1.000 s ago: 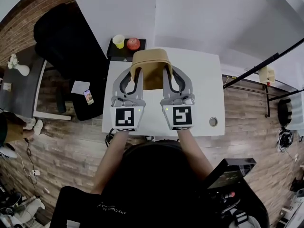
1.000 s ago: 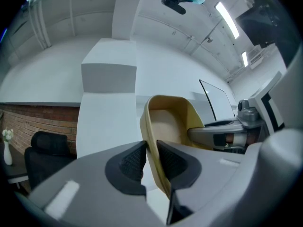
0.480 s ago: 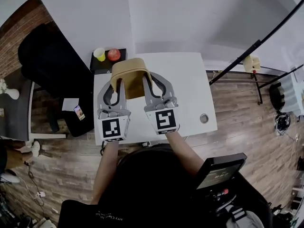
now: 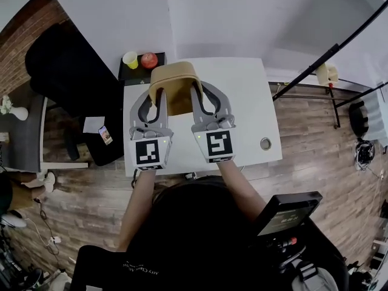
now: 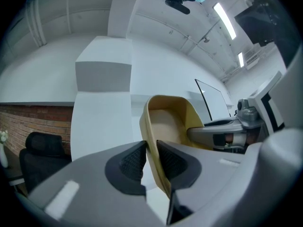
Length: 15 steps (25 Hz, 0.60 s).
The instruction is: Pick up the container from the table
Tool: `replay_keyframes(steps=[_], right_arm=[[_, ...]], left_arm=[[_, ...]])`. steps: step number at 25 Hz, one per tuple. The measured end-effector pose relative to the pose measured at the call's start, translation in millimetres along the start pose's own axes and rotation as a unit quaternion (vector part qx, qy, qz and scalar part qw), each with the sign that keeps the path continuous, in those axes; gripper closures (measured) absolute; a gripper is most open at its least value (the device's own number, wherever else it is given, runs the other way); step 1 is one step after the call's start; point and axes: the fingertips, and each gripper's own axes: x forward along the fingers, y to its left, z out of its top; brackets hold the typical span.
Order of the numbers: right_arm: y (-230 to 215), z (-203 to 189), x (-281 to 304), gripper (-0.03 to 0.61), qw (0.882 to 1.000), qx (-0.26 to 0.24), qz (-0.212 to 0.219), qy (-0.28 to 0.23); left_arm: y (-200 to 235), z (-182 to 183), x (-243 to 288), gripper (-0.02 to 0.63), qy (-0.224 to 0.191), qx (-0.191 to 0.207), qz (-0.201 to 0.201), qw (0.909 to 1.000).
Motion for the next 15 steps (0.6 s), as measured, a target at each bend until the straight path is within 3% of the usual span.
replay_keyframes(steps=[15], right_arm=[[2.7,1.9,1.3,0.543,1.0,-0.007,0.002,0.002]], left_arm=[[3.1,3.0,-0.8,0.551,-0.004,0.004,0.0,1.0]])
